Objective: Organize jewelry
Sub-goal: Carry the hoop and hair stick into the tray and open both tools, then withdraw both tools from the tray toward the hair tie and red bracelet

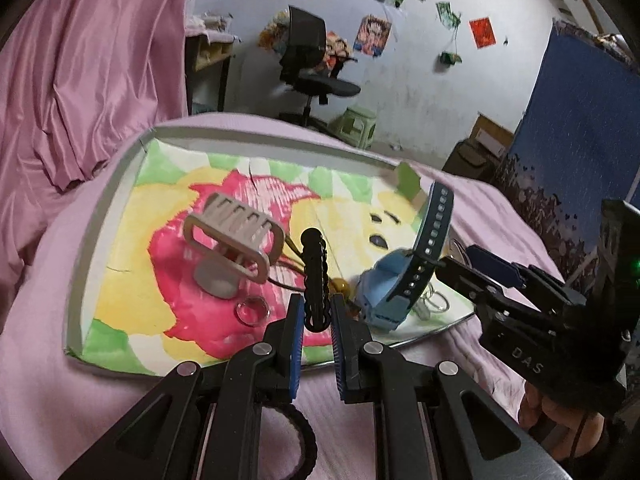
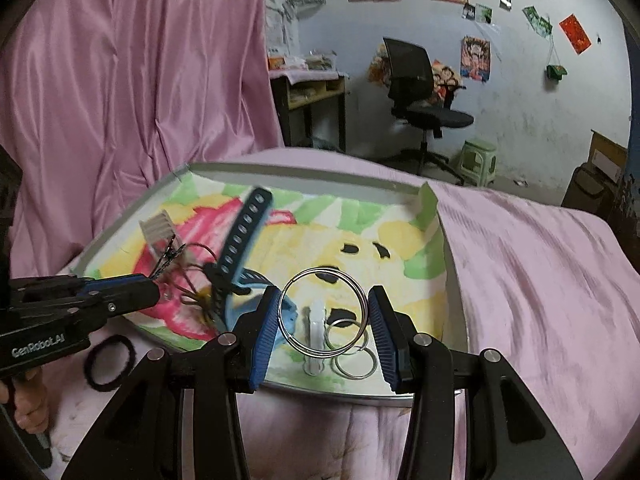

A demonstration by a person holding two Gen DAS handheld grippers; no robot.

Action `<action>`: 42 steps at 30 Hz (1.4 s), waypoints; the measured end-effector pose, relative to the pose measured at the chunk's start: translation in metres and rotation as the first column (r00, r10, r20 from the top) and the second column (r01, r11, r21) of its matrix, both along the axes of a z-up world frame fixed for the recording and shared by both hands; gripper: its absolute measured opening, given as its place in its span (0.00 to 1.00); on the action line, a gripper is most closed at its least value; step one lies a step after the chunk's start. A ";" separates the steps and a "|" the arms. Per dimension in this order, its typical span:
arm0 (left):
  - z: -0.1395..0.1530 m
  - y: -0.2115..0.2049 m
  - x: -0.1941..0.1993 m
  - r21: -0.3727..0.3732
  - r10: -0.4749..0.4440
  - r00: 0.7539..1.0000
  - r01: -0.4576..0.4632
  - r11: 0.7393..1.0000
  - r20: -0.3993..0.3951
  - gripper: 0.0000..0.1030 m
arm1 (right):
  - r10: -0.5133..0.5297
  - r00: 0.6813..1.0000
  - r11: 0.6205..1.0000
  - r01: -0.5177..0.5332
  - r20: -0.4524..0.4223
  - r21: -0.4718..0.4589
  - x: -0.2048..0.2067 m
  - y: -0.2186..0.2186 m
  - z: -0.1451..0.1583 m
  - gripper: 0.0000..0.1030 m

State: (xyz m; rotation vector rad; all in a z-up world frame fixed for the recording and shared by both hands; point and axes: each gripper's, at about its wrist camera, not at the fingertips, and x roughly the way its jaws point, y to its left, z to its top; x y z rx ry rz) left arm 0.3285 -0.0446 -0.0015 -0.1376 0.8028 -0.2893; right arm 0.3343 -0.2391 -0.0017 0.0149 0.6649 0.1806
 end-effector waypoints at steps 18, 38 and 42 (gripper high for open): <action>-0.009 -0.010 0.010 0.074 0.007 0.998 -0.002 0.997 -0.065 0.13 | 0.007 0.993 1.000 -0.010 -0.119 -0.027 0.009 0.001 -0.025 0.39; 0.013 0.013 -0.023 -0.007 0.077 0.995 -0.077 0.997 0.070 0.60 | -0.034 0.999 0.998 0.032 0.030 0.061 -0.031 -0.017 0.002 0.62; 0.025 0.018 -0.039 0.006 0.096 0.986 -0.098 0.995 0.137 0.72 | -0.055 0.992 0.993 0.042 0.117 0.108 -0.051 -0.019 0.015 0.76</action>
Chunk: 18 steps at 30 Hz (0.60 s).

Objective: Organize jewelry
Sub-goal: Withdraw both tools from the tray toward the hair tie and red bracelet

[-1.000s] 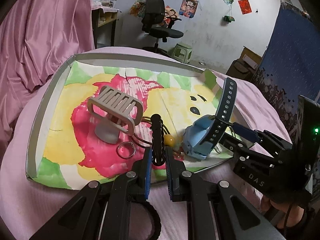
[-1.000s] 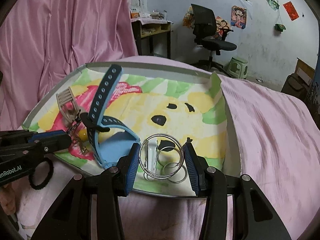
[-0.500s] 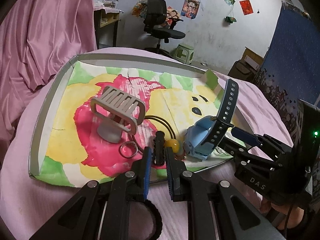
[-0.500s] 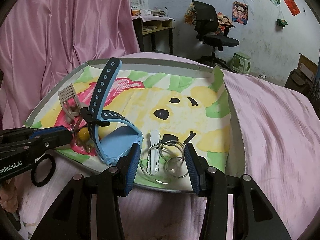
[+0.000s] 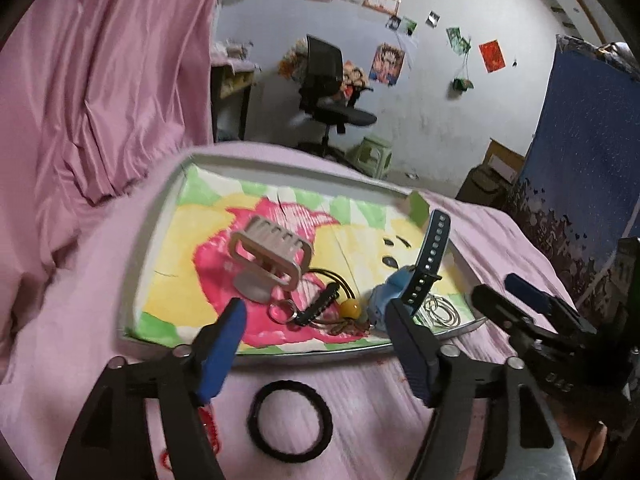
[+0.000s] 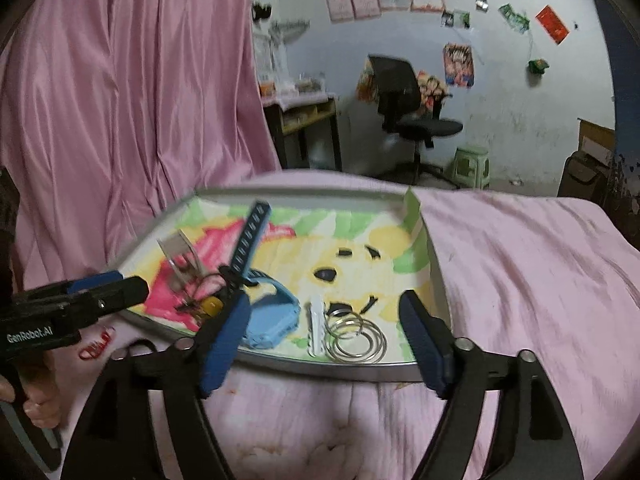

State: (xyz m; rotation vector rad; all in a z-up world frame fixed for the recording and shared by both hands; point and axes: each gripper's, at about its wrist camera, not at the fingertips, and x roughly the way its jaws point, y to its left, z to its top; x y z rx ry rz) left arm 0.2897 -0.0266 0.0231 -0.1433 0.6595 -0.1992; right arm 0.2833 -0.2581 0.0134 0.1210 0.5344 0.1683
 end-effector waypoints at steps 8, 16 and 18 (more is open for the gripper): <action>0.016 0.020 -0.033 -0.030 0.074 0.990 -0.070 0.997 0.124 0.94 | -0.017 0.991 0.999 0.011 0.129 0.047 -0.035 0.002 0.014 0.97; 0.020 0.037 -0.059 -0.017 0.104 0.977 -0.102 0.995 0.184 0.98 | -0.006 0.977 0.999 -0.005 0.215 0.050 -0.060 0.013 0.019 0.99; 0.021 0.038 -0.066 0.003 0.097 0.977 -0.099 0.995 0.192 0.98 | 0.000 0.973 0.999 -0.012 0.230 0.051 -0.065 0.016 0.019 0.99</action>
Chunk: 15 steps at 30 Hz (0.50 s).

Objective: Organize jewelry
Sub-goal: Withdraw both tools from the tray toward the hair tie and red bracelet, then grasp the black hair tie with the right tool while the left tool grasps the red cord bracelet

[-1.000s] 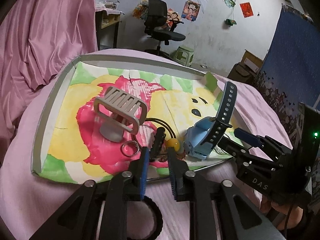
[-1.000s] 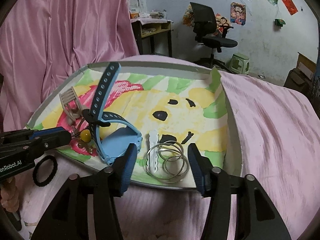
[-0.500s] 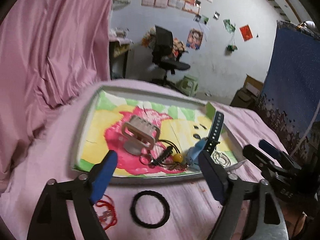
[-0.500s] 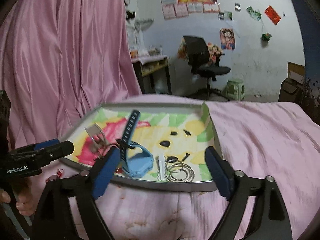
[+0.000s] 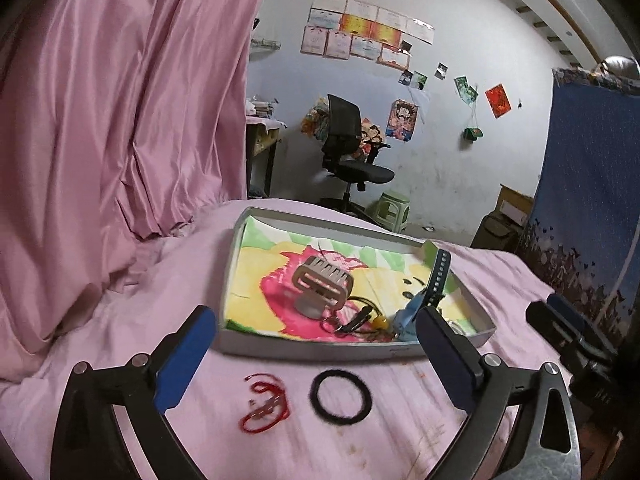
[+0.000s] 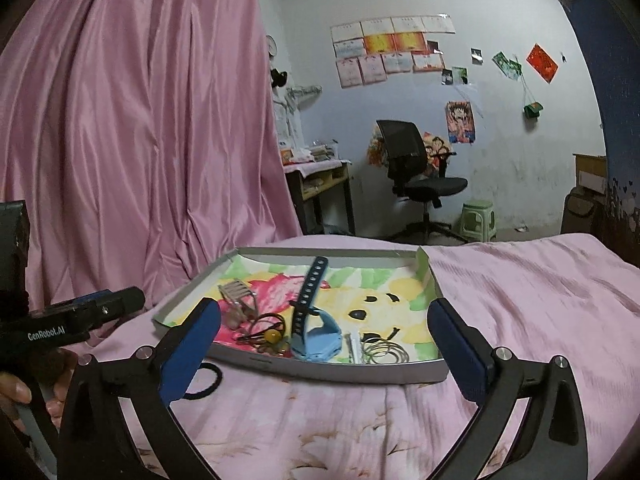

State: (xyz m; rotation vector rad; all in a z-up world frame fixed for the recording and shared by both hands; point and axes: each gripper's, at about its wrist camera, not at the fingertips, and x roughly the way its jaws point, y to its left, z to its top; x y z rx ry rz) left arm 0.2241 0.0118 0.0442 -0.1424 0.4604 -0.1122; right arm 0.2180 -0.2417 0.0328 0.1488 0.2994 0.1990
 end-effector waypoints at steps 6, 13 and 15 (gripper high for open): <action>0.000 0.011 -0.018 0.044 0.004 1.000 -0.005 0.999 0.027 0.99 | 0.021 0.999 1.000 -0.020 0.032 -0.022 -0.017 0.015 0.002 0.99; -0.002 0.025 -0.029 0.049 0.017 0.999 -0.019 0.999 0.033 0.99 | 0.047 0.997 0.997 -0.044 0.056 -0.056 -0.032 0.030 0.005 0.99; -0.003 0.029 -0.030 0.050 0.025 0.999 -0.026 0.998 0.033 0.99 | 0.052 0.997 0.997 -0.048 0.057 -0.066 -0.032 0.033 0.004 0.99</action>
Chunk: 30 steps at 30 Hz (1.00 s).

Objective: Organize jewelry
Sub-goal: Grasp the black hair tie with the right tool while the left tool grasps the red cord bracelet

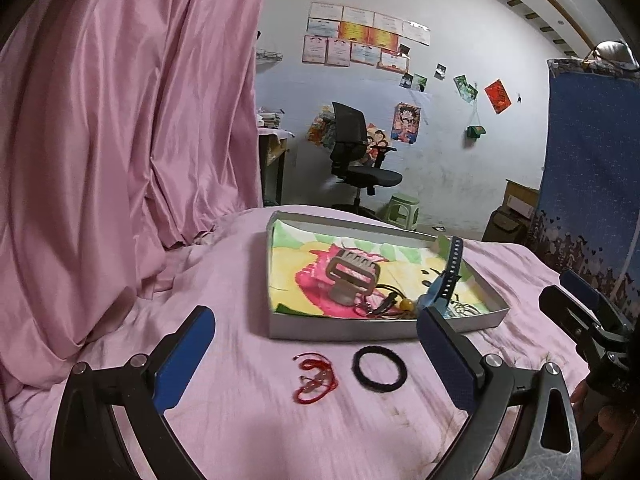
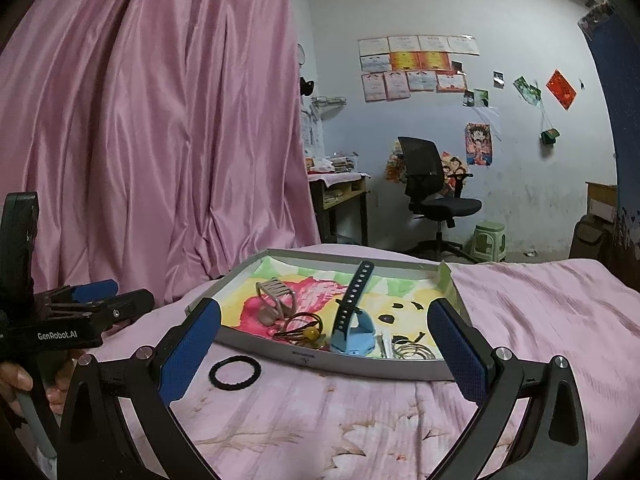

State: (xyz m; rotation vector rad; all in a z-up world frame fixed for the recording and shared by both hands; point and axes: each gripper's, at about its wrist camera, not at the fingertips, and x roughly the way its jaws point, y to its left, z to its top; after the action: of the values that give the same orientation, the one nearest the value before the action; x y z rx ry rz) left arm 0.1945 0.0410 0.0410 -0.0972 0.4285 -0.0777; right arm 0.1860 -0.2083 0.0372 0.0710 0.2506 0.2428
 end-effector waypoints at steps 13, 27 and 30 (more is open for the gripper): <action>-0.014 0.026 0.012 -0.036 0.013 0.996 -0.017 0.999 -0.091 0.99 | 0.060 0.997 0.996 -0.063 -0.058 -0.056 0.019 0.025 -0.008 0.99; -0.039 0.031 0.040 -0.108 -0.080 0.967 0.054 0.993 -0.244 0.67 | 0.179 0.949 0.976 -0.204 -0.258 -0.077 0.054 0.047 -0.038 0.65; -0.044 0.025 0.046 -0.109 -0.108 0.956 0.081 0.991 -0.273 0.53 | 0.195 0.933 0.970 -0.230 -0.303 -0.082 0.062 0.054 -0.044 0.54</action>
State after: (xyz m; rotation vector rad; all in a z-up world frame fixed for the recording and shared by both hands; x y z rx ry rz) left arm 0.2404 0.0658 -0.0031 -0.1844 0.7121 -0.1805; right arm 0.2477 -0.1547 -0.0073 -0.0377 0.5697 0.4345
